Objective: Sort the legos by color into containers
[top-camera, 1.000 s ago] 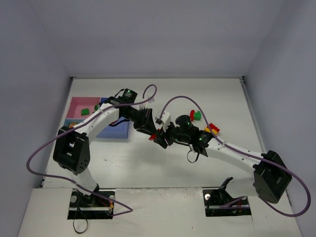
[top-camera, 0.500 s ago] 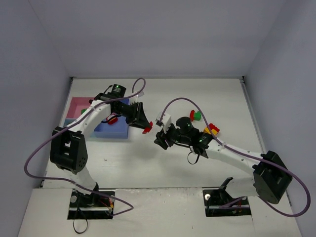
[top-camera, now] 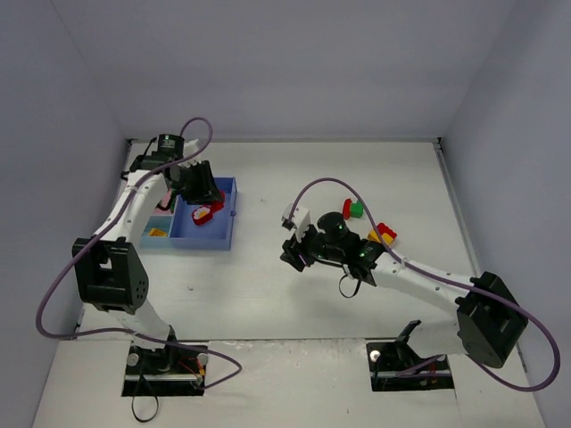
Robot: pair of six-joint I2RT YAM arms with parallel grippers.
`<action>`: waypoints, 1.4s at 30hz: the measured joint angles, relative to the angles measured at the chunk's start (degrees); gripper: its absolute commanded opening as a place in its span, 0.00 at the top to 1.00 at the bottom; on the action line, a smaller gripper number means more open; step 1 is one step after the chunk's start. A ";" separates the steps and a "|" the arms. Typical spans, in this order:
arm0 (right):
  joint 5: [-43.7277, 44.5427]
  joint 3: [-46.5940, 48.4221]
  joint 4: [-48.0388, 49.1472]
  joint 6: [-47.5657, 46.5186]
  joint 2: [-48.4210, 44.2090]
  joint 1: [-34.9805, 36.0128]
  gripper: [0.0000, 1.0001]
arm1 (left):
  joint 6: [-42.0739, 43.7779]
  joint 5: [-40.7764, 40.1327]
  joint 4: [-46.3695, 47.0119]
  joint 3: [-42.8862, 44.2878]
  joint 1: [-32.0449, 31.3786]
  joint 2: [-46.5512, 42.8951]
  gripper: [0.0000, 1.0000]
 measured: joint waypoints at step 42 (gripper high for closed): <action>0.37 8.07 -0.35 -2.36 4.55 0.00 0.95 | -3.85 15.30 4.79 -6.16 -19.02 -2.80 0.24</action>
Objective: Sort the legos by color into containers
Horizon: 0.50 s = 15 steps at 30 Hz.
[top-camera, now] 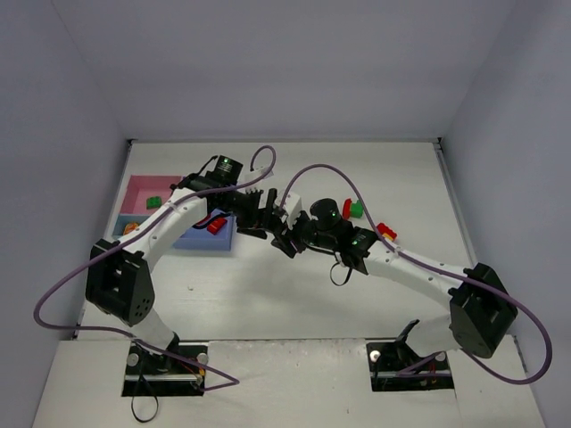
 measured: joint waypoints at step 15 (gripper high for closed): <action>-1.27 0.20 -1.05 -0.11 0.07 0.00 0.89 | -0.90 0.22 2.95 -0.59 -3.10 3.89 0.90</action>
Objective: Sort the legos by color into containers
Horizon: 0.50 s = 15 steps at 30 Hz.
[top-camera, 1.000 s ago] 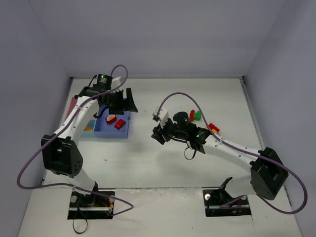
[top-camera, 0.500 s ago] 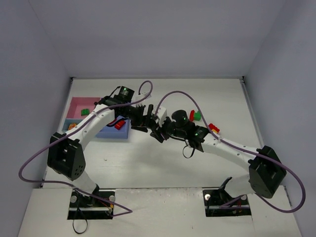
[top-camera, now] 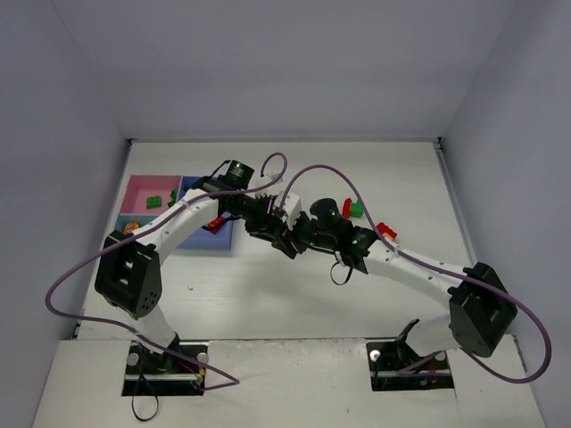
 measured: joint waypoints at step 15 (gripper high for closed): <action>4.22 0.15 -0.11 5.31 0.02 -3.56 0.14 | 5.09 -12.74 -6.71 4.37 8.90 -0.11 0.95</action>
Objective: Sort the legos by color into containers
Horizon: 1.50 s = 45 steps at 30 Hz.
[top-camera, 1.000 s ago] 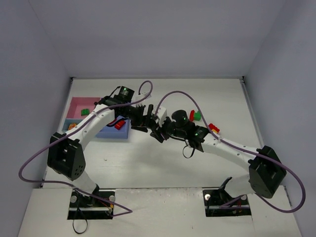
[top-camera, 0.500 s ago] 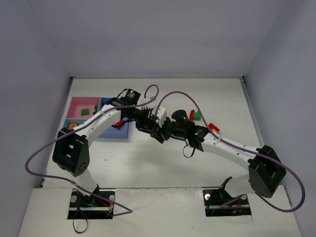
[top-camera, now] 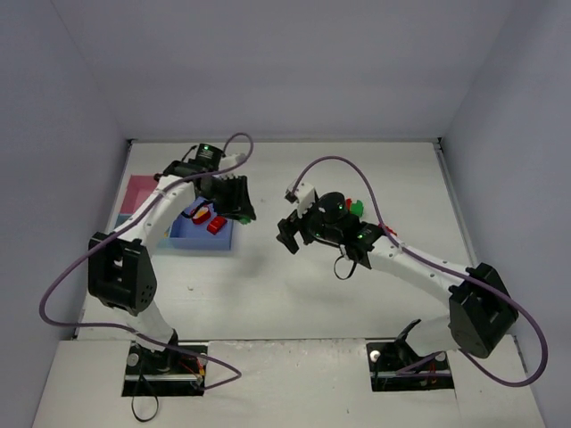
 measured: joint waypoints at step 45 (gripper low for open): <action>27.67 1.07 -26.51 44.02 6.08 -32.98 0.01 | -3.63 -28.55 0.00 10.47 15.91 1.53 0.36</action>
